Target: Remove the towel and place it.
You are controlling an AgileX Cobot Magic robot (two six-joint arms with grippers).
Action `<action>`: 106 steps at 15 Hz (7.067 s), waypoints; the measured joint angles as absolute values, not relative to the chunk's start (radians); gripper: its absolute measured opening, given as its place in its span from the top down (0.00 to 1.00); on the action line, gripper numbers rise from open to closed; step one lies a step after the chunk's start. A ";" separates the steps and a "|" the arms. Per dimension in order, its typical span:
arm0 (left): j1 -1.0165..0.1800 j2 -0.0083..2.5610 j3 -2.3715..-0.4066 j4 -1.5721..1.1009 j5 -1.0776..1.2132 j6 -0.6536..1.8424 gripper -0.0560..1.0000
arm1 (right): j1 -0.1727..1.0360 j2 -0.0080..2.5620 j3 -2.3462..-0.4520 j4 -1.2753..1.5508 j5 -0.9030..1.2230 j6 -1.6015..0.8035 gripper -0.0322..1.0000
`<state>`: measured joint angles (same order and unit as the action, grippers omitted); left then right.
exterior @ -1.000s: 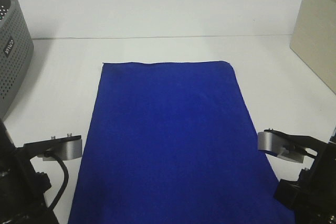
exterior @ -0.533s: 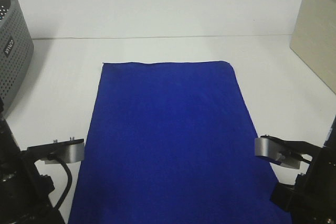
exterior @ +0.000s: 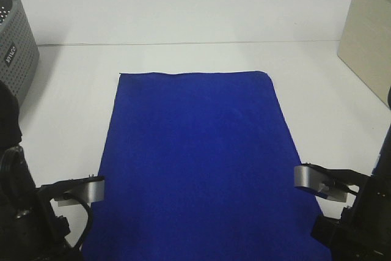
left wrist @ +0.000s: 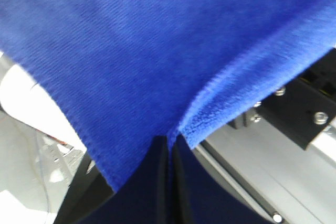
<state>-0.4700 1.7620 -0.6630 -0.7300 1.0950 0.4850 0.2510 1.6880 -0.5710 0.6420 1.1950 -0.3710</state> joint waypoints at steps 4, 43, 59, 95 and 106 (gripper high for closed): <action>-0.531 1.762 -0.665 -0.773 1.093 0.508 0.78 | 0.249 1.688 -0.571 0.648 1.196 -0.371 0.61; -0.063 2.558 -2.139 -0.505 1.077 0.337 0.40 | -0.022 2.465 -2.115 0.564 1.212 -0.313 0.14; -0.063 2.576 -2.149 -0.528 1.069 0.363 0.40 | -0.022 2.571 -2.147 0.599 1.108 -0.329 0.14; -0.203 2.652 -2.424 -0.454 0.897 0.508 0.92 | 0.125 2.653 -2.490 0.508 0.911 -0.445 0.95; -0.203 2.652 -2.424 -0.425 0.622 0.550 0.92 | 0.126 2.668 -2.491 0.510 0.746 -0.487 0.95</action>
<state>-0.2030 2.6520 -2.4240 -0.4250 0.6220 0.5500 0.1260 2.6680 -2.4910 0.5100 0.7460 -0.4870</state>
